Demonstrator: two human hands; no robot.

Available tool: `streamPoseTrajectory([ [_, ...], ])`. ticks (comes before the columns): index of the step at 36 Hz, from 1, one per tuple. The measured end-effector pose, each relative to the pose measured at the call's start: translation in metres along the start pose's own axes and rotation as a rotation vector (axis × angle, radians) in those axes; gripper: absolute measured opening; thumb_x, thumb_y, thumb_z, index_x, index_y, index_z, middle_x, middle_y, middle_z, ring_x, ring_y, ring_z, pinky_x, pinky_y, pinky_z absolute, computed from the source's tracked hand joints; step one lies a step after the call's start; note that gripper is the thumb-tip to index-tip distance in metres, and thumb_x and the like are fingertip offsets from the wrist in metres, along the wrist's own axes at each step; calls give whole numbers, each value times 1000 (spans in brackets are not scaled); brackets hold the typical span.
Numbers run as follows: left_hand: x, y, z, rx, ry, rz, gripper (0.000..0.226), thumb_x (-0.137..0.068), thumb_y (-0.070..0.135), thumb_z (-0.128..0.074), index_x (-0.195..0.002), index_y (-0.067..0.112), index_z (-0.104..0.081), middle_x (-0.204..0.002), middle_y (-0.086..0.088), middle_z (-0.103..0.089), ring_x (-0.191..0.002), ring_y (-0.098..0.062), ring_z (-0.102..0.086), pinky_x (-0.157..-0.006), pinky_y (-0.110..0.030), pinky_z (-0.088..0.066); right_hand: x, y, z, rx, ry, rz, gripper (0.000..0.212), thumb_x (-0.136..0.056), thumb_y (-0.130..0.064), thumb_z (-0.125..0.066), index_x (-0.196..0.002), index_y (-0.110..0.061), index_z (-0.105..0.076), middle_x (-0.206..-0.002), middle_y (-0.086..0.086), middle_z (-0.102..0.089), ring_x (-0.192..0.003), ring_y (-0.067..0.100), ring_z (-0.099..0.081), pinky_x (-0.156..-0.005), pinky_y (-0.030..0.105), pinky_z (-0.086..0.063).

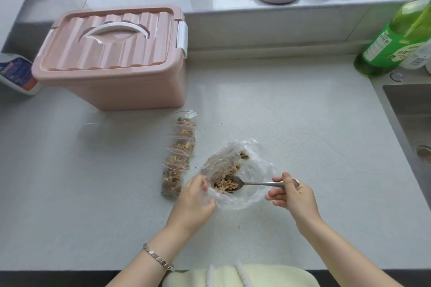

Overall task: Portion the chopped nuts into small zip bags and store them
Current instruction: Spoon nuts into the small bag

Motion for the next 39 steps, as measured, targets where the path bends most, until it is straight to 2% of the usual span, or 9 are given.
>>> streamPoseTrajectory([
  [4,11,17,24,142,187,12,35,-74,25,-74,-91,24,-43,-99,10,-52,-93,3,-47,-74,-1,-33,-2,2,6,-27,-9,-69,31,-98,-26,-40,-87,-6,-60,-55,6,-65,-50,13,-66,-44,17,-51],
  [9,21,37,48,258,320,-48,44,-63,34,-80,-94,36,-48,-88,8,-57,-90,1,-53,-78,-4,-36,-1,-1,13,-15,-2,-71,33,-98,-29,-40,-86,-7,-62,-54,4,-65,-51,12,-66,-45,16,-50],
  [13,23,58,51,311,265,-128,56,-52,58,-68,-102,41,-50,-86,13,-63,-88,2,-58,-82,-7,-41,1,-14,23,-6,18,-30,36,-98,-30,-40,-83,-6,-62,-49,3,-61,-46,12,-63,-42,15,-47],
  [19,11,57,20,171,93,-198,67,-57,58,-70,-116,31,-51,-101,20,-63,-100,2,-58,-86,3,-31,5,-46,40,33,83,104,40,-98,-31,-37,-79,-4,-60,-41,1,-55,-38,9,-55,-38,14,-40],
  [23,0,41,6,83,64,-151,69,-61,47,-77,-120,22,-53,-111,13,-62,-109,-5,-54,-93,-7,-31,12,-73,44,48,106,221,42,-98,-33,-37,-75,-5,-59,-39,1,-52,-35,10,-50,-37,15,-37],
  [26,-3,36,2,57,56,-150,69,-60,52,-76,-119,23,-54,-111,13,-61,-109,-7,-54,-100,-26,-39,18,-92,38,62,84,289,43,-98,-33,-37,-73,-5,-58,-39,1,-51,-34,11,-47,-38,17,-36],
  [30,-1,40,2,51,71,-182,71,-59,56,-73,-119,22,-54,-114,13,-58,-109,-4,-50,-96,-19,-34,25,-104,25,128,27,357,43,-97,-32,-39,-71,-4,-59,-40,3,-52,-34,14,-45,-39,18,-36],
  [36,-1,43,-1,29,99,-232,82,-54,76,-55,-116,22,-56,-113,12,-60,-105,-1,-49,-96,-21,-36,35,-108,4,227,-48,415,43,-96,-32,-40,-71,-3,-60,-40,5,-55,-35,14,-43,-39,16,-36],
  [39,-4,41,-6,-12,88,-229,73,-58,70,-63,-114,24,-56,-110,13,-61,-104,-4,-53,-94,-23,-40,45,-107,-9,310,-90,493,44,-91,-40,-39,-71,-9,-62,-44,5,-58,-37,10,-47,-43,15,-38],
])
Point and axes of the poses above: each hand's wrist, its own x-axis away from the middle knuckle, its own z-axis out of the back of the hand, y = z × x, the point moved 3 cm from there along -x, towards the middle knuckle
